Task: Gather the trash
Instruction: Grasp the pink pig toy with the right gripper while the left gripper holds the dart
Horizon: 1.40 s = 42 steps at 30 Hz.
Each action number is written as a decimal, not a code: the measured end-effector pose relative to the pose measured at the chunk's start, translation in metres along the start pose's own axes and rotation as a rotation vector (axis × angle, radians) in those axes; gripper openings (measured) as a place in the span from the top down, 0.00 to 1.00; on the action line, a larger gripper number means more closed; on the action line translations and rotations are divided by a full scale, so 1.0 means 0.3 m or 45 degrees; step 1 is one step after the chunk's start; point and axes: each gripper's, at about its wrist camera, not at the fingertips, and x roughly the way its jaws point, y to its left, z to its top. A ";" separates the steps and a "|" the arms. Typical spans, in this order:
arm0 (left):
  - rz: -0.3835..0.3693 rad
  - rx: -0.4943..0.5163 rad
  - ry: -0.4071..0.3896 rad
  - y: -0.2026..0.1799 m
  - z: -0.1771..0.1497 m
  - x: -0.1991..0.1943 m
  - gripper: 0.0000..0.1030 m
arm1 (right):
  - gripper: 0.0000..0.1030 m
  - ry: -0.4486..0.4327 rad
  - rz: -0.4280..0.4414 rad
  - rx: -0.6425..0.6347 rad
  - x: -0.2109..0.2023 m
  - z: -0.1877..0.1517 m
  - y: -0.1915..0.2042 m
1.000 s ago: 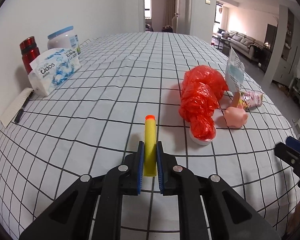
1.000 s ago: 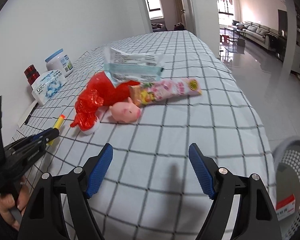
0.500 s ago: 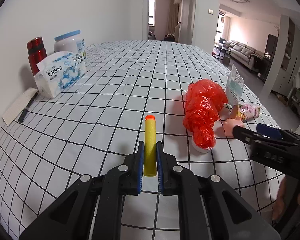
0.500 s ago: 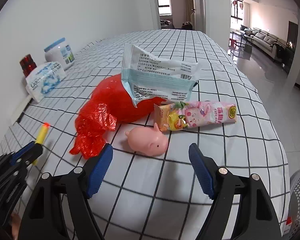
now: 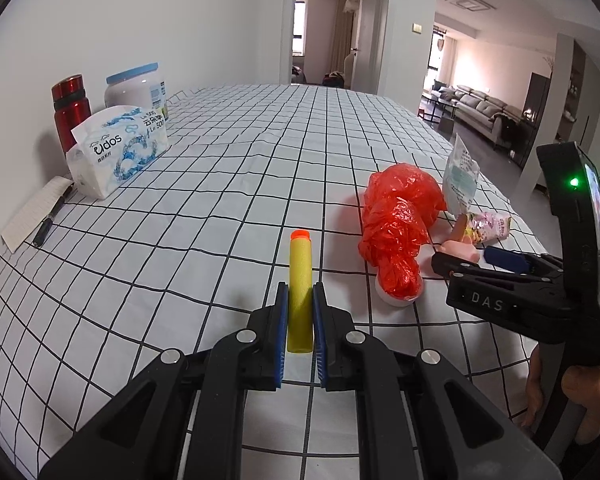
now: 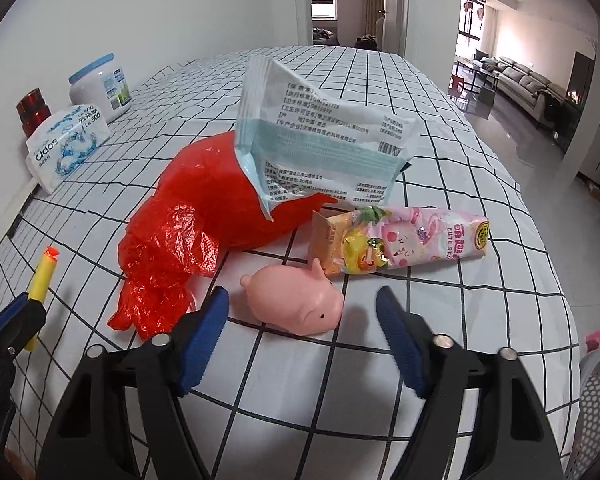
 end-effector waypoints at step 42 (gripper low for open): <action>-0.132 0.174 0.028 -0.222 -0.095 -0.134 0.88 | 0.54 -0.169 -0.004 0.277 -0.450 -0.397 -0.259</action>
